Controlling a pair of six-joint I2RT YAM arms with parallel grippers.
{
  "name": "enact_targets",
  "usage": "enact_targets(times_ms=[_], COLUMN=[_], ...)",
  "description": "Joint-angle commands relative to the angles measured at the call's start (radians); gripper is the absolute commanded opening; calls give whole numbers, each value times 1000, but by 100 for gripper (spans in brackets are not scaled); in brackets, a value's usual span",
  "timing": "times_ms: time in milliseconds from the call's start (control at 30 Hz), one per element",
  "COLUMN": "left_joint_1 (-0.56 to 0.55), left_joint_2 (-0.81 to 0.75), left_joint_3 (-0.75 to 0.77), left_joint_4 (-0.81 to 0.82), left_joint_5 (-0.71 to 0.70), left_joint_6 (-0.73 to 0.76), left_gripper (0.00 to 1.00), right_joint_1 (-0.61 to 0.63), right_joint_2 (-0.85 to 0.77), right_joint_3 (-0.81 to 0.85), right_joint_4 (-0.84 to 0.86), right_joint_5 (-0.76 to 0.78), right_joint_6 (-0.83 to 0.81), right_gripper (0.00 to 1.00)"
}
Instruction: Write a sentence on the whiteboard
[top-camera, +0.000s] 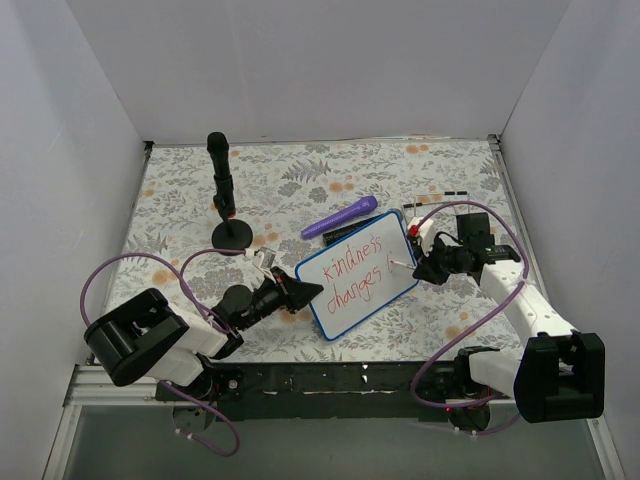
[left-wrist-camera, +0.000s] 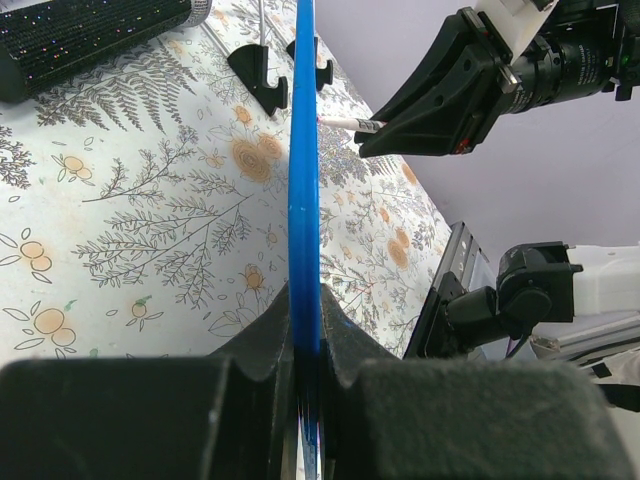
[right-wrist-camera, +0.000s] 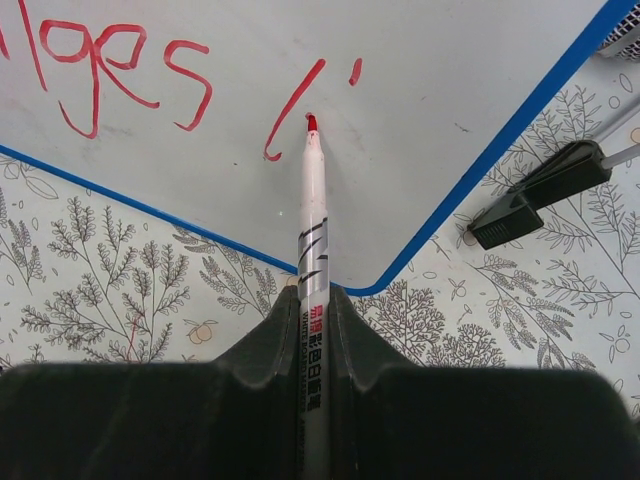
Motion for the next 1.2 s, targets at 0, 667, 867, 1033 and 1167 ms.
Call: enact_targets(times_ms=[0,667,867,1033,1167], left_joint_1=[-3,-3,-3,-3,-3], left_joint_2=[-13,-5,-2,4,1], left_joint_3=[-5,-2,3,4,1], left_joint_4=[35,38,38,44,43], left_joint_5=[25,26,28,32,31], left_joint_6=[25,25,25,24,24], left_gripper=[0,0,0,0,0], right_joint_1=[-13,-26,-26,-26,-27], right_joint_2=[-10,22,28,30,33], right_joint_3=[10,1,-20,-16,3], right_joint_4=[72,-57,-89,-82,-54], right_joint_5=[27,-14,10,15,29], right_joint_6=[37,-79,-125,-124,-98], right_gripper=[1,1,1,1,1])
